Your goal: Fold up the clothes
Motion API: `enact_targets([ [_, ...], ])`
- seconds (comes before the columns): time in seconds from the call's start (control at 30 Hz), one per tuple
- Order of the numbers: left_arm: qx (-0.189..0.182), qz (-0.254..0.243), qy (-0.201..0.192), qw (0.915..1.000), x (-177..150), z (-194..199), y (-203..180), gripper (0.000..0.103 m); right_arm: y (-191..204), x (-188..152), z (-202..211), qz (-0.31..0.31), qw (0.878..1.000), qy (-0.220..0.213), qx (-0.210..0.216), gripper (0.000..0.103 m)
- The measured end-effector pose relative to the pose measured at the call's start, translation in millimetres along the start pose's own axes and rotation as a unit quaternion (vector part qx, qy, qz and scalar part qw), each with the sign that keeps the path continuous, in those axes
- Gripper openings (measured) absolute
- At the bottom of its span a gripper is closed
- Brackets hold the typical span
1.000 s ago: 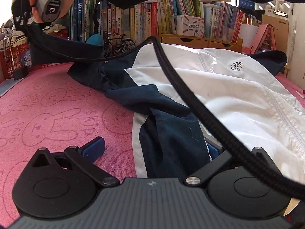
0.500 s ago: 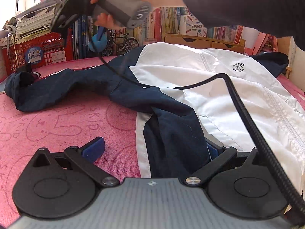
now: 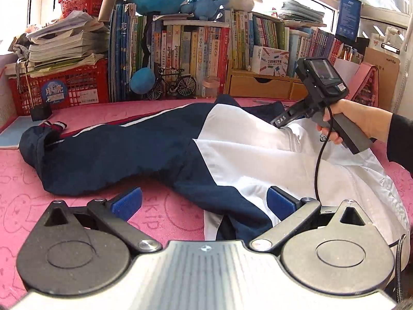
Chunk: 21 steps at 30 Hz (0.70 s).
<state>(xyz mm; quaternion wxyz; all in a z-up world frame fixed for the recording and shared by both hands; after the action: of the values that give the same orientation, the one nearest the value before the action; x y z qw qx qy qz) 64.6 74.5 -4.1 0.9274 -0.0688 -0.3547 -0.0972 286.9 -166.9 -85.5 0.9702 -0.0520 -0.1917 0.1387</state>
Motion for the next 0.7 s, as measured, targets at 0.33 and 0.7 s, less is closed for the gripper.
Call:
enact_targets([
  [0.33, 0.019, 0.009, 0.063, 0.9978, 27.3, -68.8, -24.3, 0.103, -22.7, -11.6, 26.1, -0.015, 0.996, -0.059, 0.059, 0.066],
  [0.7, 0.003, 0.032, 0.114, 0.9930, -3.5, -99.9, -15.3, 0.103, -37.9, 48.0, -13.3, -0.081, 0.993, -0.081, 0.014, 0.008],
])
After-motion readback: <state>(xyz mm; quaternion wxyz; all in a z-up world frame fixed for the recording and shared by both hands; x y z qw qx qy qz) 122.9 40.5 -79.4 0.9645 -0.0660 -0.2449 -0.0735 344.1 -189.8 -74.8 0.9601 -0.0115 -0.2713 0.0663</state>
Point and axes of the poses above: each gripper's, at about its wrist camera, not at the fingertips, and z roughly against the way its jaws point, y to its left, x to its top, the point moved 6 cm from there along -z, roughly the way its jaws point, and after that the axes turned 14 degrees about y, right-handed, at the moved point
